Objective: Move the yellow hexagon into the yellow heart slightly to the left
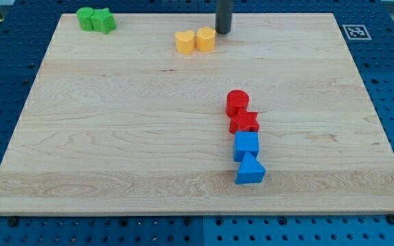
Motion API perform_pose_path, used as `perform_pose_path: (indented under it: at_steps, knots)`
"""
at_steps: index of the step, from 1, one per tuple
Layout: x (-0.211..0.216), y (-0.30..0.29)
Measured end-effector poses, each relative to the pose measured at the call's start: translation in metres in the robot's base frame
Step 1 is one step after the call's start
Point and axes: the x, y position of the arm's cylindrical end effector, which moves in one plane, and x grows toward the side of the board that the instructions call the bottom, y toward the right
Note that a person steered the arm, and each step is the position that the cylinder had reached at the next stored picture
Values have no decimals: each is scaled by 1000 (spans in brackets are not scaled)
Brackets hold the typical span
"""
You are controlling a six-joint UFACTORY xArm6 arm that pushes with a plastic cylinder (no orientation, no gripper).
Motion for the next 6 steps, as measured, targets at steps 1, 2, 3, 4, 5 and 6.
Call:
perform_pose_path:
  at_steps: [1, 2, 3, 4, 5, 6]
  knots:
    - [10, 13]
    - [23, 13]
    - [24, 2]
    - [24, -14]
    - [24, -29]
    - [23, -48]
